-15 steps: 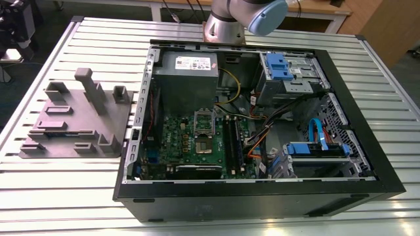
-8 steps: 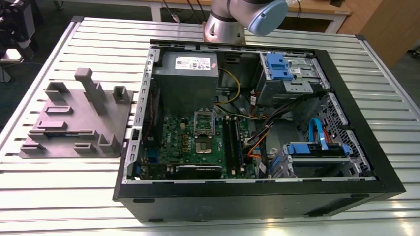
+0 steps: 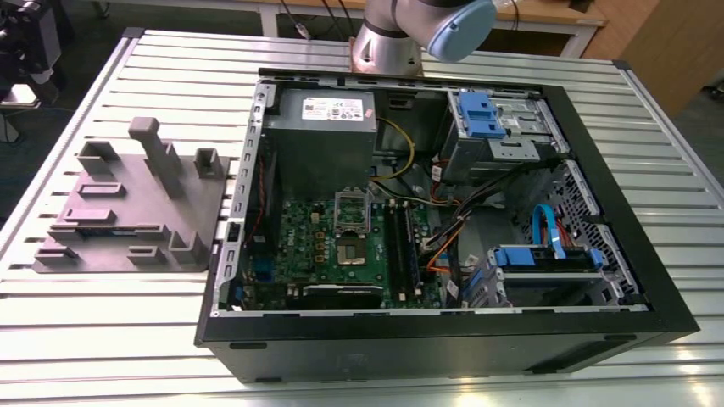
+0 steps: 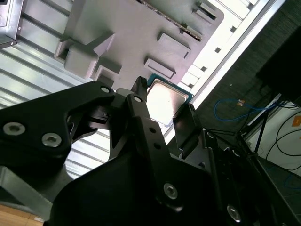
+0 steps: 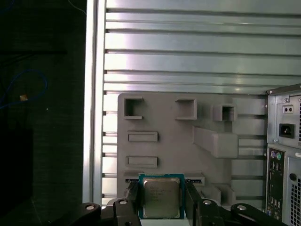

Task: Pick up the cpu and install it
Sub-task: 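Pick up the cpu and move it towards the insertion slot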

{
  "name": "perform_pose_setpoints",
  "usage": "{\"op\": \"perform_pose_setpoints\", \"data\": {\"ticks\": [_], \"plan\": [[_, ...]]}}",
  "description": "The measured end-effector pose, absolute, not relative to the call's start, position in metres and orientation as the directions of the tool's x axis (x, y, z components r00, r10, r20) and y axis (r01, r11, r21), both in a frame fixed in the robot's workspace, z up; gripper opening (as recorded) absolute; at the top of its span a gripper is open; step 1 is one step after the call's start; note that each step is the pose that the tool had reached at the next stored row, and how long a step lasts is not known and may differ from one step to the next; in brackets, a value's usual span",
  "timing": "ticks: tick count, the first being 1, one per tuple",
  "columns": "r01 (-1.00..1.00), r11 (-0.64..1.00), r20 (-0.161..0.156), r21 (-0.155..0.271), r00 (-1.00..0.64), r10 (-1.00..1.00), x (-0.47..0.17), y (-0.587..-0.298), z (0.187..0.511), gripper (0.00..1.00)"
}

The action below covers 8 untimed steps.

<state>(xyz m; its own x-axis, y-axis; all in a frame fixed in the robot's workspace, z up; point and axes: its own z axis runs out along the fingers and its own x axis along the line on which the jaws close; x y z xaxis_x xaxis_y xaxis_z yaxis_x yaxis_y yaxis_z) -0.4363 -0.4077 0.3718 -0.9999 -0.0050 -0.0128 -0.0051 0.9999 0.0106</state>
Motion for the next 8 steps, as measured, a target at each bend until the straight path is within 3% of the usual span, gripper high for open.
{"op": "perform_pose_setpoints", "data": {"ticks": [8], "plan": [[-0.004, 1.000, -0.013, 0.010, -1.000, -0.004, -0.4363, -0.4074, 0.3752, 0.47]]}}
